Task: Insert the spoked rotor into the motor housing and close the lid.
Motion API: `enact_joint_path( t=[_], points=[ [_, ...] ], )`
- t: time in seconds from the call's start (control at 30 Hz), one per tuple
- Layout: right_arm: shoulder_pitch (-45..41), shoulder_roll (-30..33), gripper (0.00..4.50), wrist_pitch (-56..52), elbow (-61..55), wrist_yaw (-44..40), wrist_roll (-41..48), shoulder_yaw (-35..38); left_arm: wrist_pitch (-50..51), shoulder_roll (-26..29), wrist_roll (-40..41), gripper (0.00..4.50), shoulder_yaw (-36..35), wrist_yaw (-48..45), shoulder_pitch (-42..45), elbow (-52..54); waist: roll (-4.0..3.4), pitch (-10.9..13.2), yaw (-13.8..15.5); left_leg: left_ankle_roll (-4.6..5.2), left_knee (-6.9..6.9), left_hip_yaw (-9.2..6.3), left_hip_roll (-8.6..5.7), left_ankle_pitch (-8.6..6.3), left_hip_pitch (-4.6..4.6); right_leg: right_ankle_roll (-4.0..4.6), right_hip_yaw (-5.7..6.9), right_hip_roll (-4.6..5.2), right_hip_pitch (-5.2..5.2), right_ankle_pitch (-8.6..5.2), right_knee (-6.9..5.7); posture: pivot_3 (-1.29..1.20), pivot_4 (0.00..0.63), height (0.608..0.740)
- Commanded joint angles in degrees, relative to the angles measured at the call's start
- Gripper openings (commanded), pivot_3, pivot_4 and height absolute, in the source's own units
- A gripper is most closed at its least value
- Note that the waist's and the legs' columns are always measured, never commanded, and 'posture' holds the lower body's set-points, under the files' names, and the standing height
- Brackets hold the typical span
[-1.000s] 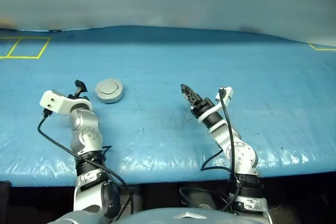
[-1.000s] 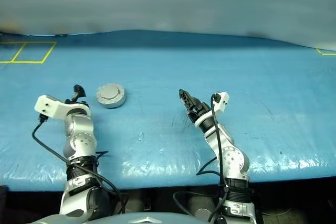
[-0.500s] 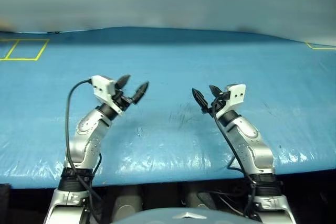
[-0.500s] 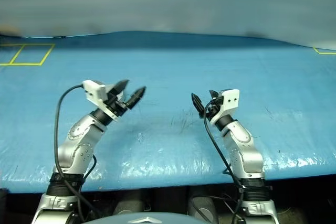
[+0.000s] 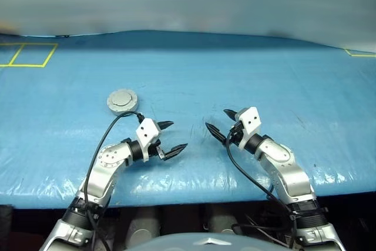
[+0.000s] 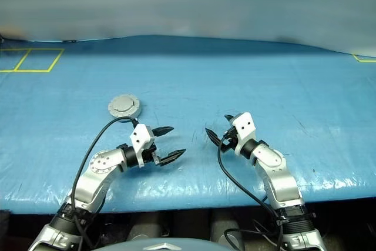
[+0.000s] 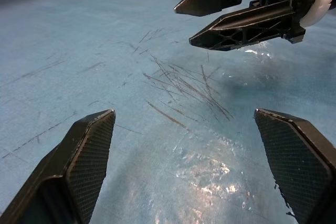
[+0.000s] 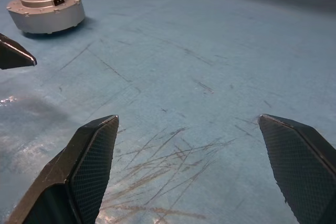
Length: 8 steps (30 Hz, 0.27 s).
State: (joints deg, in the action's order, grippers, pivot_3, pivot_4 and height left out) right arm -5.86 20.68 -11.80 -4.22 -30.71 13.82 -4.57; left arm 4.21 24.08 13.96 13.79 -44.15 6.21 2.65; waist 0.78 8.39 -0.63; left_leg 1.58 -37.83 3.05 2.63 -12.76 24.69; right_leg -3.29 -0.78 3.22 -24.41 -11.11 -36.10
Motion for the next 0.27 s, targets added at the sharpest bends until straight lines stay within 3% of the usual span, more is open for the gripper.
enact_joint_path(
  t=[0.03,0.27],
  points=[
    [-1.11,-0.20,4.49,0.76,-0.80,1.31,-1.63,0.63,-1.71,-0.42,-0.74,4.50,-1.12,0.00,0.41,0.35,0.00,0.00,0.00,0.00,0.00,-0.01,0.00,0.00,0.00,0.00,0.01,-0.01,0.00,0.00,0.00,0.00,0.150,0.740],
    [-1.79,-0.91,4.49,0.75,-0.20,1.04,-2.25,0.59,-2.76,-1.05,-2.39,4.50,-1.40,0.92,0.80,-0.49,0.00,0.00,-0.01,0.00,-0.01,0.00,0.00,0.00,0.00,0.00,0.00,-0.01,0.01,0.01,-0.01,0.00,0.150,0.740]
  ],
)
